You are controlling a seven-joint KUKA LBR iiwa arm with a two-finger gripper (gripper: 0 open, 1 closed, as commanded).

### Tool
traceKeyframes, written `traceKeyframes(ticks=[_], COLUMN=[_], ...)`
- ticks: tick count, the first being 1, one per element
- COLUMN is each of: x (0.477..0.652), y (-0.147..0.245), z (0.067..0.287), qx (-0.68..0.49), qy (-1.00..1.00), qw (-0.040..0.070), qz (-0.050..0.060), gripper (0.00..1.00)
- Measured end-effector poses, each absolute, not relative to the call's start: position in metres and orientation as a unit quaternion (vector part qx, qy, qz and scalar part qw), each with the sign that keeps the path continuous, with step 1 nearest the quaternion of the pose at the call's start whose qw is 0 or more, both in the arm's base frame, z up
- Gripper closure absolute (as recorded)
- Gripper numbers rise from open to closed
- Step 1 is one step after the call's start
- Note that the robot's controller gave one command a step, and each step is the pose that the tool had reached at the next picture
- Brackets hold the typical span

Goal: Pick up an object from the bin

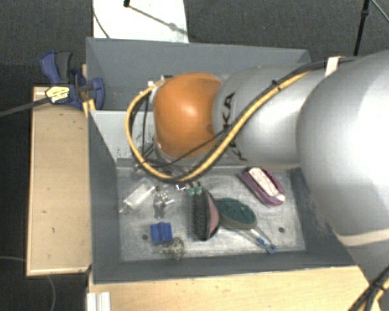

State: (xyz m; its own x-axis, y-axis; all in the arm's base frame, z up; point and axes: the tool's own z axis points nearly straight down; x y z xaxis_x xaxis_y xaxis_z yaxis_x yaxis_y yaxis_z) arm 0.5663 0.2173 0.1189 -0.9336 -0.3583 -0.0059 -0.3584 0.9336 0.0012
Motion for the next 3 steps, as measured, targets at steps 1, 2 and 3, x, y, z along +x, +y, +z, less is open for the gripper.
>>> traceKeyframes(ticks=[1, 2, 3], x=[0.5721, 0.5727, 0.5732], y=[0.2207, 0.2210, 0.2213], z=[0.0696, 0.0704, 0.0711], qx=[-0.264, -0.261, -0.259], qy=[0.965, 0.965, 0.966], qw=[0.000, 0.001, 0.001], qz=[0.000, 0.001, 0.001], gripper=[0.00, 0.00, 1.00])
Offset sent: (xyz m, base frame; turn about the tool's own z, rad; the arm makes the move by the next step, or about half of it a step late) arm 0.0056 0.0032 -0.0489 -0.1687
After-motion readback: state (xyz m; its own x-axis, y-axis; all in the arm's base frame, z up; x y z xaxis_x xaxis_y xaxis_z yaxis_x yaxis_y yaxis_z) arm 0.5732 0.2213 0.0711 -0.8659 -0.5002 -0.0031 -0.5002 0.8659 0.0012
